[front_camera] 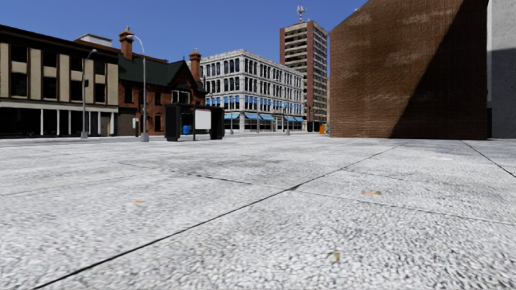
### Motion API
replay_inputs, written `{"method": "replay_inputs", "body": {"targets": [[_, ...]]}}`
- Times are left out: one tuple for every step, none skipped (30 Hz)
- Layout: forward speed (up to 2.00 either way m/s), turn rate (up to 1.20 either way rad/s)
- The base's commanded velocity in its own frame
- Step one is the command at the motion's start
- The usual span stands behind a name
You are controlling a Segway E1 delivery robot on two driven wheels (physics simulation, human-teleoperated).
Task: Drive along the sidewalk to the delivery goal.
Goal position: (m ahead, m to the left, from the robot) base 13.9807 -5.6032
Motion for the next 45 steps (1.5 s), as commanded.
{"method": "replay_inputs", "body": {"targets": [[2.00, 0.00], [2.00, 0.00], [2.00, 0.00], [2.00, 0.00], [2.00, 0.00], [2.00, 0.00], [2.00, 0.00], [2.00, 0.00], [2.00, 0.00], [2.00, 0.00], [2.00, 0.00], [2.00, 0.00], [2.00, 0.00], [2.00, 0.00], [2.00, 0.00], [2.00, 0.00], [2.00, 0.00], [2.00, 0.00], [2.00, 0.00], [2.00, 0.00], [2.00, 0.00], [2.00, 0.00], [2.00, 0.00], [2.00, 0.00], [2.00, 0.00], [2.00, 0.00], [2.00, 0.00], [2.00, -0.13], [2.00, -0.23], [2.00, -0.27], [2.00, -0.27], [2.00, -0.28], [2.00, -0.29], [2.00, -0.29], [2.00, -0.29], [2.00, -0.30], [2.00, -0.35], [2.00, -0.35], [2.00, -0.38], [2.00, -0.38], [2.00, -0.38], [2.00, -0.39], [2.00, -0.39], [2.00, -0.39], [2.00, -0.39]]}}
